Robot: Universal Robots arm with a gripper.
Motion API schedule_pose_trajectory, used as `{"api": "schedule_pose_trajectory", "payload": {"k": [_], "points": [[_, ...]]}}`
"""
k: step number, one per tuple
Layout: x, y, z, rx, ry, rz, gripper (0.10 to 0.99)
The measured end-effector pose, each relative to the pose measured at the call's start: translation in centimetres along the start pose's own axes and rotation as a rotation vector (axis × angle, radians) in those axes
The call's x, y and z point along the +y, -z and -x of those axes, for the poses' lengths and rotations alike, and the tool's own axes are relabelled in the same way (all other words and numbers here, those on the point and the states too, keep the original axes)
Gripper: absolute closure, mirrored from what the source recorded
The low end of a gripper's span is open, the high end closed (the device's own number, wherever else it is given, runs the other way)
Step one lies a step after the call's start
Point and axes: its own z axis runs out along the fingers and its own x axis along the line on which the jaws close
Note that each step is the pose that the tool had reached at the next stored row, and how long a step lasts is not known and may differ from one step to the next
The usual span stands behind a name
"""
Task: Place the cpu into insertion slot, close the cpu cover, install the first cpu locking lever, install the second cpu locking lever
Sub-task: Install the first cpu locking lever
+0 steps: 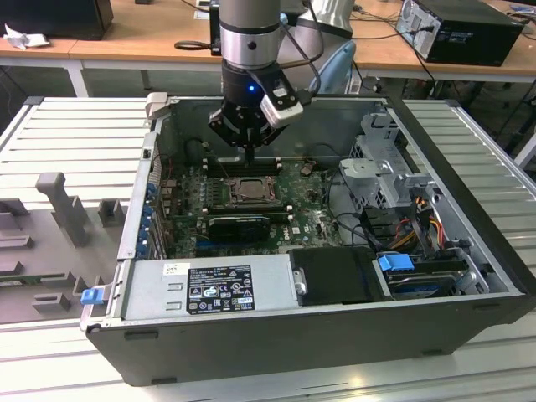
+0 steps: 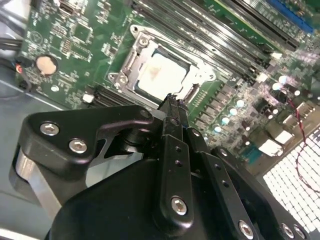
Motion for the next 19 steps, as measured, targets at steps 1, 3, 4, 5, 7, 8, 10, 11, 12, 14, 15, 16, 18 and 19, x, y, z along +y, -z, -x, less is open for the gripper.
{"api": "schedule_pose_trajectory", "payload": {"k": [1, 3, 4, 5, 7, 8, 10, 11, 12, 14, 15, 16, 18, 19], "points": [[0.00, -0.02, -0.14, 0.0000, -0.004, 0.000, 0.980], [-0.01, -0.04, -1.17, 0.0001, -0.012, 0.000, 0.980], [-0.01, -0.05, -1.48, 0.0002, -0.013, 0.001, 0.980], [-0.01, -0.06, -1.81, 0.0002, -0.013, 0.001, 0.980], [-0.01, -0.12, -2.16, 0.0003, -0.023, 0.001, 0.980], [-0.01, -0.15, -2.19, 0.0004, -0.032, 0.000, 0.980], [-0.02, -0.25, -3.18, 0.0006, -0.065, 0.000, 0.980], [-0.02, -0.26, -3.43, 0.0006, -0.065, 0.000, 0.980], [-0.02, -0.27, -3.93, 0.0006, -0.066, 0.000, 0.980], [-0.02, -0.42, -5.60, 0.0006, -0.067, 0.000, 0.980], [0.21, -0.85, -6.52, 0.0006, -0.067, 0.000, 0.980], [0.47, -1.07, -6.72, 0.0008, -0.068, 0.000, 0.980], [0.93, -1.24, -6.92, 0.0008, -0.069, 0.000, 0.980], [1.08, -1.29, -6.97, 0.0008, -0.069, 0.000, 0.980]]}}
